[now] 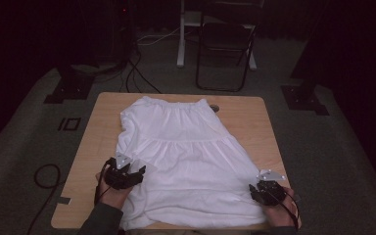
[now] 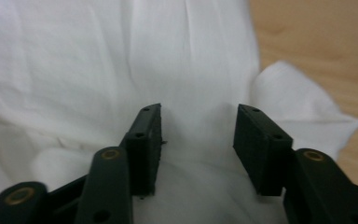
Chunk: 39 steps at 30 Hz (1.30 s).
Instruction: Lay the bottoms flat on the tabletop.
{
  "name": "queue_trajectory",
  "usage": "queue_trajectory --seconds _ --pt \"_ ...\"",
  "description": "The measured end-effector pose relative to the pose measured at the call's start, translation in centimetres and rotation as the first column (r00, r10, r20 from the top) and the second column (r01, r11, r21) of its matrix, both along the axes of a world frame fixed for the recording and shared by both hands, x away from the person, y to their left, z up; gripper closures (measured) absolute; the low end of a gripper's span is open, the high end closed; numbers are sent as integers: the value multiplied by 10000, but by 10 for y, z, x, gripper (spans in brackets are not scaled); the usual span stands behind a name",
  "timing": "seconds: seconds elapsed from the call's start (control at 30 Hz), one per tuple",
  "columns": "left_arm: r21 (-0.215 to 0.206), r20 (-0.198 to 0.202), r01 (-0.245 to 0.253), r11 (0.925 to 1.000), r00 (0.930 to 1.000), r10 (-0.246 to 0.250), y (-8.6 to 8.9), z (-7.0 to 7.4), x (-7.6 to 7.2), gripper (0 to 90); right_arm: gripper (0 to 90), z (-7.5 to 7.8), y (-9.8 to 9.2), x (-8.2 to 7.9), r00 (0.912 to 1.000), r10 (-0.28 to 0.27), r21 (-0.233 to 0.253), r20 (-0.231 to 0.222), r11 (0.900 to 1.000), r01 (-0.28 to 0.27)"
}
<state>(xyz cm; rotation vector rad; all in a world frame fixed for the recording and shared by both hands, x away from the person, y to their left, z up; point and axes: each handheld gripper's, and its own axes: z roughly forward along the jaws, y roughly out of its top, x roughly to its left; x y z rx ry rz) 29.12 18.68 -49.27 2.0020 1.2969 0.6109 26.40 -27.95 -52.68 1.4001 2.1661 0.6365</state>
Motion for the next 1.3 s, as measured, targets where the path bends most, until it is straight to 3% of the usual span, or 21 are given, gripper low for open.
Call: queue_trajectory --seconds 0.17,0.23,0.3,0.37,0.47,0.6,0.7,0.93,1.1,1.3 --pt "868 -831 -226 9960 9961 298 -3 -28 1 301 490 -2 -4 -3 9999 49 152 -116 9999 -47" --pt "1170 -1036 -270 9928 9938 392 1 -35 -1 380 489 -2 -6 -5 9998 87 139 -161 9999 -85" --pt "1347 -1020 -296 9904 9938 436 7 -38 -5 577 491 -3 -7 -8 9997 117 96 -208 9999 -115" --pt "1565 -915 -467 9866 9939 616 13 -37 -8 678 495 -3 -9 -10 9995 139 22 -266 9999 -138" --pt "1904 -606 -879 9778 9930 1011 23 -34 -13 760 510 -3 -12 -14 9995 36 4 -310 10000 -36" --pt "1735 -397 -1583 9720 9851 1676 48 -31 -19 783 512 -4 -19 -19 9994 -107 119 -322 9999 111" --pt "1600 -297 -2282 9604 9713 2358 73 -27 -26 783 512 -4 -22 -21 9994 -126 106 -317 9999 130" --pt "1120 -465 -3674 9233 9262 3742 131 -29 -50 783 512 -3 -27 -26 9988 -256 169 -426 9995 264" --pt "868 -339 -4162 9051 9068 4202 148 -26 -62 758 512 -3 -30 -27 9985 -272 233 -470 9993 283" --pt "818 124 -4773 8749 8783 4780 163 -15 -71 753 518 -3 -33 -30 9983 -308 238 -494 9992 320"
